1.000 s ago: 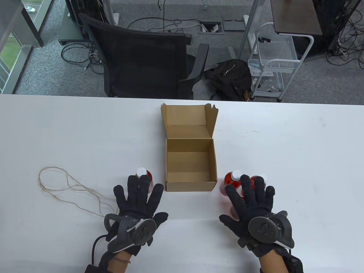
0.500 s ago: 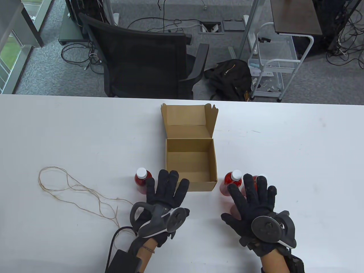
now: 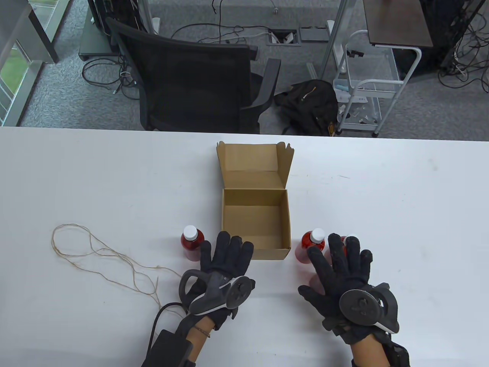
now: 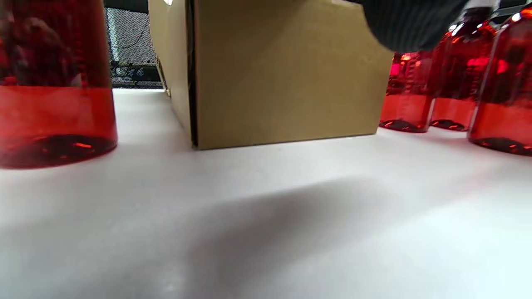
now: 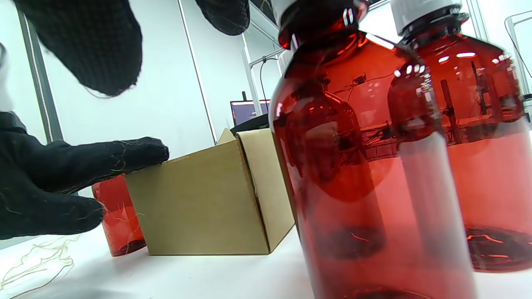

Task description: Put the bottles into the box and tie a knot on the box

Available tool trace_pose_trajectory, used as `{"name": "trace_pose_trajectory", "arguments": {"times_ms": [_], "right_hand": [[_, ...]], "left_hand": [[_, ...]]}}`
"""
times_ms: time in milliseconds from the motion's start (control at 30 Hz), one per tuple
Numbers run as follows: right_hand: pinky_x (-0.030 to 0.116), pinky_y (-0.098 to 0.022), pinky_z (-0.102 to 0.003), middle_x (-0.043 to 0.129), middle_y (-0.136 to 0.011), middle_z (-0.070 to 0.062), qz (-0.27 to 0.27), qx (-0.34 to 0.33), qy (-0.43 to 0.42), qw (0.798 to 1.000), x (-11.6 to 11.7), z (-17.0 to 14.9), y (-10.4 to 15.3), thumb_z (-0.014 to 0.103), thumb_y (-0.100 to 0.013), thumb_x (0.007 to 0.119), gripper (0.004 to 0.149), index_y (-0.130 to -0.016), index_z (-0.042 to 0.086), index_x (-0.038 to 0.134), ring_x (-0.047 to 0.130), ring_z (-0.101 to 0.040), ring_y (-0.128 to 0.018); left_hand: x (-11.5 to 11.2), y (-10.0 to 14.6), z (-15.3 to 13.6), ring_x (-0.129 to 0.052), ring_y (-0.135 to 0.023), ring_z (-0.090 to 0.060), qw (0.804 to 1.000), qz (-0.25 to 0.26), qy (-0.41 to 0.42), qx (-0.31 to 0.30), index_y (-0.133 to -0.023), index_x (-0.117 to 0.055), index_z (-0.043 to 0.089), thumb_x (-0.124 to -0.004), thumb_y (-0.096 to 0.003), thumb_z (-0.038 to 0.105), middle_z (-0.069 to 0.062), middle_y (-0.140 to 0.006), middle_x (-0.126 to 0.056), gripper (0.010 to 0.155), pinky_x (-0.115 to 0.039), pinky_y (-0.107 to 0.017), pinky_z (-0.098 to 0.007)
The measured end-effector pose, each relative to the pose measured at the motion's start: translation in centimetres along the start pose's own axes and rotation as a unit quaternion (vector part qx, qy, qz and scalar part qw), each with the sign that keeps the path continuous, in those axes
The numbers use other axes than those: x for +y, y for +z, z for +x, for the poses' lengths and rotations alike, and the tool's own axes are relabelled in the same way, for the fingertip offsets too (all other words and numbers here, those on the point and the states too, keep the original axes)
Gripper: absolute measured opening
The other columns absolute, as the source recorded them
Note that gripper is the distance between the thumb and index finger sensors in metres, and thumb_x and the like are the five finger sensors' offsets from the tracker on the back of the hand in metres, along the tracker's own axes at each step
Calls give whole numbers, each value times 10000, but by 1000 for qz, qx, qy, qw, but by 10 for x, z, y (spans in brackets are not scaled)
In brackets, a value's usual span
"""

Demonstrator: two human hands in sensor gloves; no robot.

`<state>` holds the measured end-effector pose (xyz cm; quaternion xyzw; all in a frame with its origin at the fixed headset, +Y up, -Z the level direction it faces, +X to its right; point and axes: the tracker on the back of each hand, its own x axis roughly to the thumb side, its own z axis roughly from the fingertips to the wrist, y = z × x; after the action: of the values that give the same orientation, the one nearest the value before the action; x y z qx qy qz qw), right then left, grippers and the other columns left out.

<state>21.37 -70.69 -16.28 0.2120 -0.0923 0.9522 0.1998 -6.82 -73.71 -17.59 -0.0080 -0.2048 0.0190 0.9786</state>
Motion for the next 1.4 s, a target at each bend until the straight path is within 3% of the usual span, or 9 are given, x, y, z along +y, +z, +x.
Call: {"name": "trace_pose_trajectory", "arguments": {"times_ms": [233,400,700,867,1000,1100,1200,1300,1400], "right_hand": [[45,-579,-765,96,-1170,-198,2,1,-1,1000,1,1,0,588,-475,812,863,-1146,240,394,9,-533,-963],[48,-580,-765,88,-1167,-197,-2,1,-5,1000,1,1,0,587,-479,804,857,-1146,237,396,6,-531,-962],[47,-580,-764,86,-1165,-197,-3,6,-13,1000,1,-1,0,585,-484,792,845,-1146,234,400,5,-531,-961],[48,-579,-764,86,-1164,-198,-2,9,-14,1000,1,-1,0,582,-488,786,837,-1145,232,405,5,-531,-960],[48,-579,-764,85,-1164,-198,-2,11,-15,1000,1,-2,-1,581,-489,784,834,-1145,228,410,5,-531,-959],[41,-574,-764,85,-1164,-199,-7,13,-17,1000,-1,-3,0,580,-491,781,831,-1146,226,414,3,-533,-958],[42,-576,-764,85,-1164,-201,-10,13,-20,1000,-2,-4,-1,579,-491,782,831,-1146,225,413,2,-532,-958],[43,-575,-765,89,-1164,-204,-12,14,-21,1000,-3,-4,0,580,-491,782,831,-1146,225,413,3,-533,-958],[42,-575,-765,89,-1164,-204,-13,14,-21,1000,-3,-4,0,579,-492,782,829,-1145,224,415,2,-534,-957]], "left_hand": [[19,19,6,-590,-1090,-503,999,33,19,-32,-1163,-549,173,-753,-488,598,-188,-1167,-709,823,-513,-724,-718],[35,24,9,-848,-955,-481,996,5,73,-60,-1069,-743,164,-762,-492,587,-146,-1003,-929,716,-633,-680,-730],[37,23,1,-903,-912,-486,978,-132,140,-76,-1008,-830,144,-760,-516,577,-151,-937,-986,659,-636,-662,-756],[40,24,3,-930,-886,-485,973,-164,139,-85,-983,-869,148,-760,-523,571,-148,-914,-1010,634,-646,-656,-757],[44,26,6,-891,-926,-503,969,-176,151,-90,-1037,-821,168,-753,-530,573,-168,-967,-976,652,-625,-663,-763],[59,31,-1,-867,-945,-510,976,-116,164,-83,-1079,-771,218,-764,-520,577,-172,-1009,-946,665,-622,-679,-741],[82,42,-20,-921,-878,-501,973,5,216,-80,-1072,-773,214,-782,-506,584,-158,-968,-974,676,-701,-661,-676],[95,56,-51,-947,-834,-475,937,161,305,-61,-1082,-749,215,-809,-491,583,-152,-975,-958,699,-745,-630,-642],[93,65,-79,-891,-893,-471,900,263,348,-19,-1132,-651,231,-829,-480,576,-153,-1054,-874,759,-734,-643,-632]]}}
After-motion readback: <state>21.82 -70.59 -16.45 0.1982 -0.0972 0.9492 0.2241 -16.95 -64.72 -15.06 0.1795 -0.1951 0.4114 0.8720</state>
